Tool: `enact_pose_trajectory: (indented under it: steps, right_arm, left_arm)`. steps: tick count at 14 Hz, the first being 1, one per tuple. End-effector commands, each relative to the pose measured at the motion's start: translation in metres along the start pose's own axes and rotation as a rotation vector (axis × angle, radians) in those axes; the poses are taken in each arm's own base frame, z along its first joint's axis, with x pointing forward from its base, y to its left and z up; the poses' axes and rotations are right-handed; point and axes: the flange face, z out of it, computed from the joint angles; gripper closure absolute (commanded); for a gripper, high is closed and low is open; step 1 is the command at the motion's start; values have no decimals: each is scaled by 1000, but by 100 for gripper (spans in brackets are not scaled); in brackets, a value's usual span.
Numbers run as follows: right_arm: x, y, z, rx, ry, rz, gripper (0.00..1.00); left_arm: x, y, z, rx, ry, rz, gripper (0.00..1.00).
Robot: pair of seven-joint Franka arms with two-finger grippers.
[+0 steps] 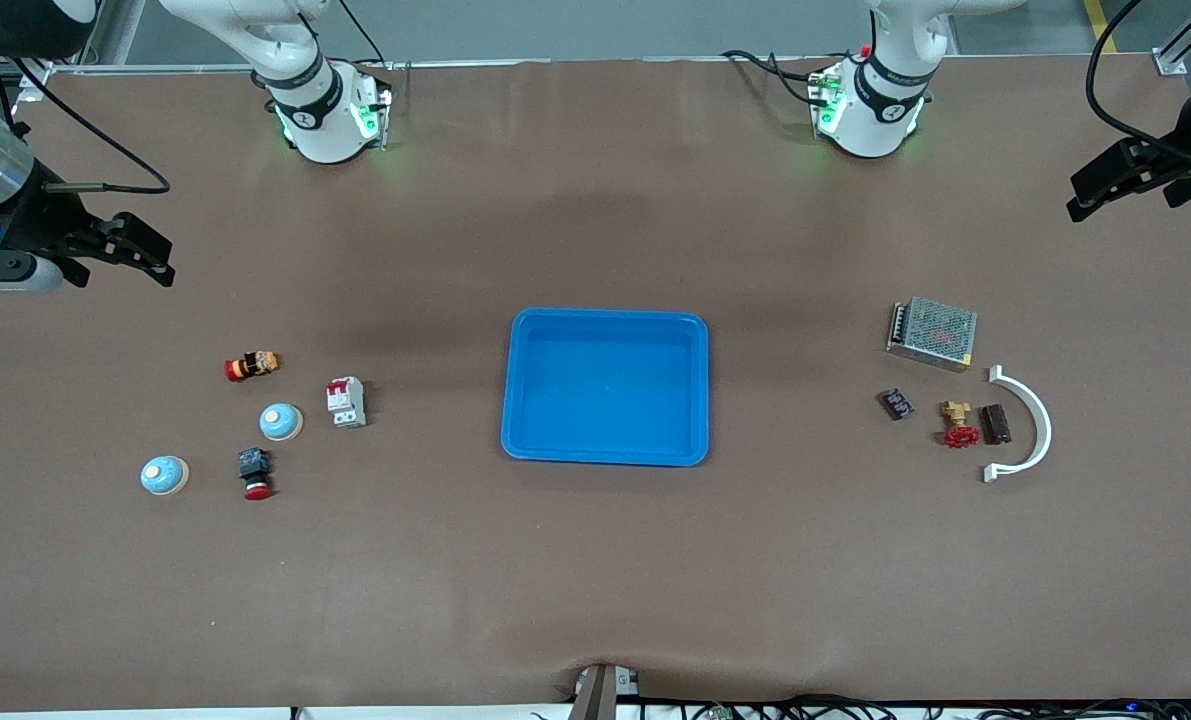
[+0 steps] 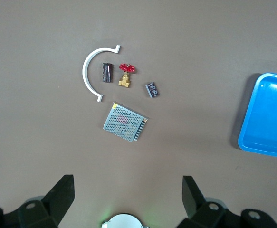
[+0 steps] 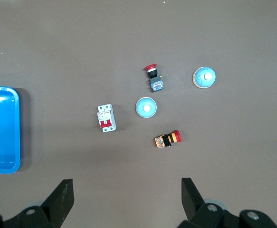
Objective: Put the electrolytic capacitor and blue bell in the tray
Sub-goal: 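Move the left gripper to the capacitor while the right gripper reaches the bell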
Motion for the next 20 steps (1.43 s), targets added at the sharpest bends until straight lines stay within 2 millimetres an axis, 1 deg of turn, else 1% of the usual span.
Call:
enact_pose_trajectory:
  steps: [1, 5, 6, 8, 9, 11, 13, 16, 20]
  right_arm:
    - [4, -4, -3, 14, 3, -10, 0]
    - [4, -4, -3, 14, 3, -10, 0]
    - [4, -4, -3, 14, 3, -10, 0]
    - [6, -4, 1, 15, -5, -10, 0]
    - [7, -2, 3, 15, -5, -7, 0]
    - [14, 2, 13, 15, -11, -2, 0]
    - [24, 10, 30, 19, -18, -70, 0]
    - [42, 39, 57, 52, -12, -99, 0]
    - [72, 88, 96, 72, -24, -171, 0]
  left_arm:
    - [-1, -1, -2, -5, -11, 8, 0]
    - [4, -5, 2, 1, -18, -2, 0]
    - [10, -5, 11, 4, -34, -1, 0]
    - [16, -4, 25, 6, -59, 2, 0]
    - [23, -1, 38, 9, -82, 4, 0]
    - [33, 2, 64, 15, -112, -6, 0]
    - [38, 3, 97, 12, -101, -6, 0]
    - [42, 8, 140, 11, -83, -45, 0]
    - [38, 21, 211, 1, -35, -111, 0]
